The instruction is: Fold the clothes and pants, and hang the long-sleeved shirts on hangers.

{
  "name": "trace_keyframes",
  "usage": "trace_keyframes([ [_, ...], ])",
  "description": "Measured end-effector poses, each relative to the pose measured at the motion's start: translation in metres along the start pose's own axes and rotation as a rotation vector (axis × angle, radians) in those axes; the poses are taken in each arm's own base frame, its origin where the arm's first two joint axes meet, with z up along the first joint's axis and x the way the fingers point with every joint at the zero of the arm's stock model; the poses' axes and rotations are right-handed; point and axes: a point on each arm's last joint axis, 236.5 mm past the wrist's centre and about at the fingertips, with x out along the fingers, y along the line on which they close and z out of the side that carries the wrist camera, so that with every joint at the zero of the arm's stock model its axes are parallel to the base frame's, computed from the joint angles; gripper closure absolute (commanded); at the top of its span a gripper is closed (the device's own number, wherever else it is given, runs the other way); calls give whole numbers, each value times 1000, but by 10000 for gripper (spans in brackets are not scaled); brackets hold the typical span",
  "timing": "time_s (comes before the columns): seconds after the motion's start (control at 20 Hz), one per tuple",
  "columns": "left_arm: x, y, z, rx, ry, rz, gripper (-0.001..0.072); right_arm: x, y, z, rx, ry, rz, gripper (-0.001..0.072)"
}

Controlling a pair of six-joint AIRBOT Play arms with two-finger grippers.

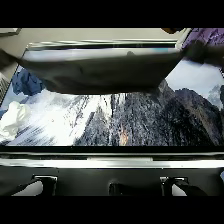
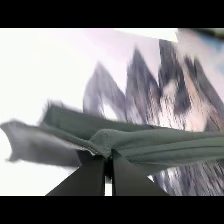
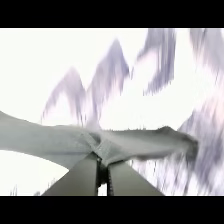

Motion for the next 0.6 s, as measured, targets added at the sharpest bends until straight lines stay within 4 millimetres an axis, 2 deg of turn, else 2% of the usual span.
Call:
trace_keyframes([
  [0.1, -62, -24, 36, 70, -132, 69, 693, -58, 30, 45, -75, -141, -17, 683],
  [0.15, -95, -36, 47, 95, -198, 105, 694, -89, 44, 59, -101, -202, -26, 683],
  [0.25, -151, -53, 53, 121, -303, 169, 693, -141, 67, 72, -133, -300, -42, 683],
  [0.35, -195, -66, 49, 132, -376, 216, 694, -186, 82, 74, -139, -369, -70, 683],
  [0.45, -226, -72, 44, 139, -436, 258, 694, -216, 88, 71, -121, -408, -95, 683],
  [0.5, -236, -74, 43, 140, -454, 270, 693, -223, 88, 70, -107, -418, -106, 683],
  [0.6, -242, -71, 40, 134, -462, 292, 693, -224, 83, 68, -71, -413, -122, 683],
])
